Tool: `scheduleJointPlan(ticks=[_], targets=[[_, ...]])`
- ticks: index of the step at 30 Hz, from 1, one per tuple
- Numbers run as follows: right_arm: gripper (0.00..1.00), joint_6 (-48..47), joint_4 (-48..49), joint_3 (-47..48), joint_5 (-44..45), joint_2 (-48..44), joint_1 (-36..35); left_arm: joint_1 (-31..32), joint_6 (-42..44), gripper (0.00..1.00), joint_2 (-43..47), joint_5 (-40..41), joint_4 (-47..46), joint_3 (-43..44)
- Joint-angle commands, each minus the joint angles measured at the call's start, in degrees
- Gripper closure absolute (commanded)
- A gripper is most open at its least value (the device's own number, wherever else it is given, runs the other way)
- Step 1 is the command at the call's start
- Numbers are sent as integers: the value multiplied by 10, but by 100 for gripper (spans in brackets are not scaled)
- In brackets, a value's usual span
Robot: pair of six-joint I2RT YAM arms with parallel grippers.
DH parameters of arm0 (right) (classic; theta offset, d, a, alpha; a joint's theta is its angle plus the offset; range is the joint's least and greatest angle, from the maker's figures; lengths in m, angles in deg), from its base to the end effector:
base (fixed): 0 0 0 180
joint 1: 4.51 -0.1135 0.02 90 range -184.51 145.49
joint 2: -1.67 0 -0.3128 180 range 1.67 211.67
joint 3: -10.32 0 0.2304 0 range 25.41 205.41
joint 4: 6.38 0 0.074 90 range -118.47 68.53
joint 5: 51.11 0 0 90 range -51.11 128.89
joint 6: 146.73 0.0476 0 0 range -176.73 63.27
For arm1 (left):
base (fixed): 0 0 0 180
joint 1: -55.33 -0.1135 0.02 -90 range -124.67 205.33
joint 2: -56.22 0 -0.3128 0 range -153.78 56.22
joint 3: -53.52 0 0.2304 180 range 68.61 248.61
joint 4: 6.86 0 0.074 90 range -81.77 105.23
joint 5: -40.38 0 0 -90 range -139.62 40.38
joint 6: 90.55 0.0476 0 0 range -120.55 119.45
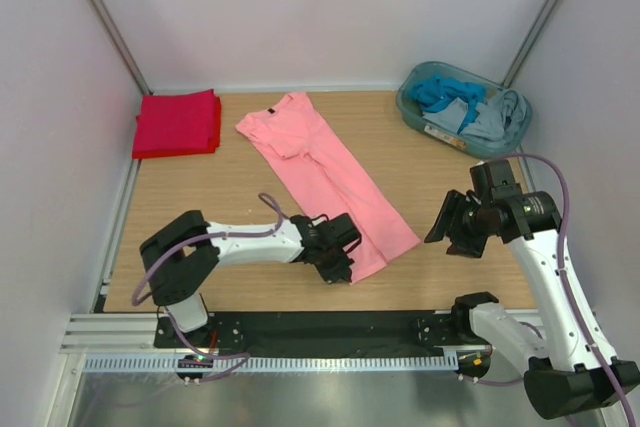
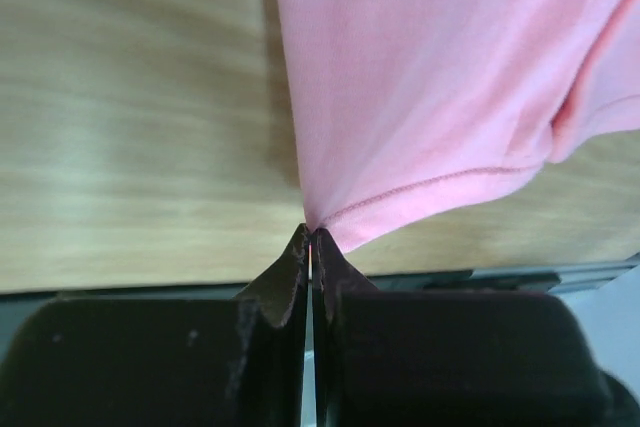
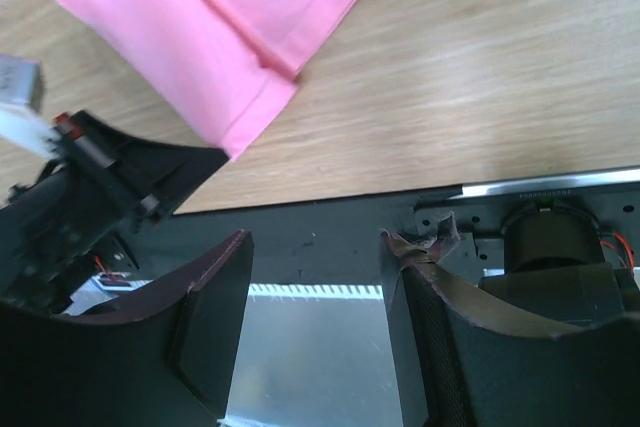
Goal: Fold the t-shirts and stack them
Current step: Fold the tshirt
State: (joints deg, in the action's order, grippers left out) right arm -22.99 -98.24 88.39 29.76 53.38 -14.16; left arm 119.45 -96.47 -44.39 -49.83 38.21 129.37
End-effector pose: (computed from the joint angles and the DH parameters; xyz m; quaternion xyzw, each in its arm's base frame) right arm 0.0804 0.0213 0.3512 0.1868 0.9562 0.1505 0.1678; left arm 0.1433 -0.2958 0.2103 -0.2694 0.9470 -0.1728 0.0286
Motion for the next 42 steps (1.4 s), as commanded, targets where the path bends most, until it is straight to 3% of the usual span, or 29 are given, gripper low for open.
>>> scheduleJointPlan(ticks=[1, 9, 16, 19, 20, 23, 26, 42], targets=[[40, -17, 11, -29, -26, 6, -5, 15, -15, 100, 79, -12, 29, -44], [40, -7, 69, -90, -31, 53, -9, 24, -16, 100, 189, -45, 90, -172], [39, 10, 173, -179, -71, 117, -95, 24, -46, 98, 280, -50, 90, -267], [39, 24, 205, -191, -73, 142, -162, 24, -52, 88, 300, -47, 96, -275], [39, 25, 214, -193, -77, 147, -175, 24, -53, 79, 305, -47, 102, -277], [39, 22, 242, -208, -95, 161, -181, 24, -52, 60, 323, -30, 103, -275], [39, 14, 261, -224, -110, 176, -184, 17, -50, 51, 354, -12, 80, -282], [41, 50, 344, -285, -149, 216, -217, 12, -63, 59, 365, -56, -18, -359]])
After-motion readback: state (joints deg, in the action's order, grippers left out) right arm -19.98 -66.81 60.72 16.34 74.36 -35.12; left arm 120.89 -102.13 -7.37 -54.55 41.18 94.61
